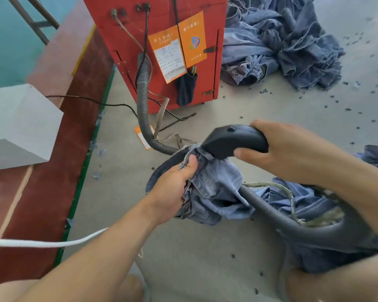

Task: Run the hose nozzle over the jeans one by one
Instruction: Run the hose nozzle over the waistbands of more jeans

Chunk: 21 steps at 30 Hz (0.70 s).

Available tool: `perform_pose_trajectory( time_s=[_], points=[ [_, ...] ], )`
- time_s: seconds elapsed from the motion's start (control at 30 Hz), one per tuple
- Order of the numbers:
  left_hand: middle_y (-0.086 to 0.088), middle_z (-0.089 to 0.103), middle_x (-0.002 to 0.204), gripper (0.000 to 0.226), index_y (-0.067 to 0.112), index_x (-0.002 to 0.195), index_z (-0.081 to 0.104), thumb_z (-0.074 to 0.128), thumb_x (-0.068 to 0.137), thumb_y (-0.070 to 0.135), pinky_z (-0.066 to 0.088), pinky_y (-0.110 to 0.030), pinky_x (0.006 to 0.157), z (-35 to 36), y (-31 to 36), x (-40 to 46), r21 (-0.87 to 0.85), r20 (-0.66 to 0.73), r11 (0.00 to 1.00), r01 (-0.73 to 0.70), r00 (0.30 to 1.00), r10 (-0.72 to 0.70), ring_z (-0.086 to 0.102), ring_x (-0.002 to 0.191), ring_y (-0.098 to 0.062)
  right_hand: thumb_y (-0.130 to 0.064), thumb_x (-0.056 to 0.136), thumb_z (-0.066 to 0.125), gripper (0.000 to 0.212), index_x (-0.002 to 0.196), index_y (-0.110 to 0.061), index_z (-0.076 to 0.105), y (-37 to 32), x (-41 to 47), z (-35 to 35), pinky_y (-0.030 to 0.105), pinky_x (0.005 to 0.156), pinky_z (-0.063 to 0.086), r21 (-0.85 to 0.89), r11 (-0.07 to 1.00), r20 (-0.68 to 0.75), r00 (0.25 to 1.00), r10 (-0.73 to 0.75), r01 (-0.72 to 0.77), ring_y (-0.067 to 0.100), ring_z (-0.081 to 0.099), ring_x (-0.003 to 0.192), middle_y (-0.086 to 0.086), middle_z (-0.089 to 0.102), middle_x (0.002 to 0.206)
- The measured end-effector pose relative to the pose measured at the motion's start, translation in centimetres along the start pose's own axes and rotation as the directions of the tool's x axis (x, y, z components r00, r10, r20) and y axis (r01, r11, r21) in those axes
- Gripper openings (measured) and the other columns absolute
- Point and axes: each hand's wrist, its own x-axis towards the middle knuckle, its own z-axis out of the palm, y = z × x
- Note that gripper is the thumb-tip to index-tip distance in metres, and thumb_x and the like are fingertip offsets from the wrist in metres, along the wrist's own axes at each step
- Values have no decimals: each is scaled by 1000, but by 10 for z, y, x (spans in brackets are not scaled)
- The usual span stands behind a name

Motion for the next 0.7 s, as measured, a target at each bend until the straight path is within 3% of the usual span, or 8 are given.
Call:
perform_pose_trajectory(
  time_s=[0.13, 0.2, 0.27, 0.33, 0.47, 0.57, 0.67, 0.7],
  points=[
    [-14, 67, 136, 56, 8, 138, 61, 34, 109, 47, 50, -46, 110, 3, 3, -1, 2, 7, 999, 49, 999, -49, 64, 127, -28, -61, 92, 60, 29, 100, -33, 54, 0, 6, -8, 32, 54, 42, -16, 998, -99, 994, 55, -57, 10, 59, 62, -8, 62, 76],
    [-12, 66, 137, 62, 10, 140, 59, 29, 108, 53, 50, -43, 109, 3, 7, -1, -35, 25, 997, 69, 997, -69, 63, 128, -27, -67, 84, 57, 30, 93, -40, 52, 4, -4, -17, 32, 51, 42, 9, 999, -61, 997, 44, -43, 8, 61, 58, -7, 63, 70],
    [-12, 65, 140, 68, 10, 143, 57, 28, 106, 59, 43, -47, 115, 2, 8, 1, -54, 29, 995, 89, 996, -87, 61, 131, -28, -72, 79, 53, 31, 90, -43, 50, -1, -14, -13, 30, 50, 39, -32, 999, 25, 1000, 8, -7, -2, 61, 67, -19, 65, 79],
    [-10, 62, 143, 75, 12, 147, 53, 26, 102, 65, 37, -48, 119, 3, 5, 2, -35, 52, 995, 95, 994, -93, 57, 135, -28, -69, 84, 54, 31, 92, -40, 51, -8, -13, 2, 29, 52, 39, -69, 998, 58, 998, 0, 4, 5, 59, 61, -10, 63, 71],
    [-5, 66, 139, 78, 19, 142, 58, 28, 96, 74, 39, -49, 118, 3, -3, 7, 94, -7, 992, 82, 997, -82, 62, 129, -25, -58, 96, 58, 33, 99, -26, 50, -9, 9, 11, 34, 55, 39, -104, 991, -56, 996, 75, -80, 15, 56, 67, -5, 59, 79],
    [-5, 68, 137, 82, 19, 142, 59, 31, 93, 80, 39, -48, 118, -1, -3, 10, 140, -21, 988, 61, 998, -59, 63, 129, -24, -63, 90, 58, 30, 93, -34, 51, -1, 1, -1, 31, 51, 37, -31, 997, -32, 997, 75, -76, 8, 58, 58, -8, 61, 71],
    [2, 63, 144, 89, 29, 146, 56, 37, 83, 88, 33, -48, 121, -4, 0, 10, 215, -69, 975, 50, 997, -36, 55, 137, -22, -64, 87, 60, 27, 88, -38, 52, -6, -8, 4, 27, 49, 35, -4, 999, 72, 997, 32, -31, -7, 59, 66, -11, 62, 69],
    [4, 60, 147, 95, 30, 148, 53, 41, 77, 92, 31, -48, 122, -4, 0, 9, 240, -91, 970, 48, 995, -27, 50, 141, -20, -61, 90, 61, 26, 90, -37, 53, -9, -4, 8, 27, 49, 36, 10, 999, 70, 997, 31, -31, -3, 60, 61, -9, 61, 68]
  ],
)
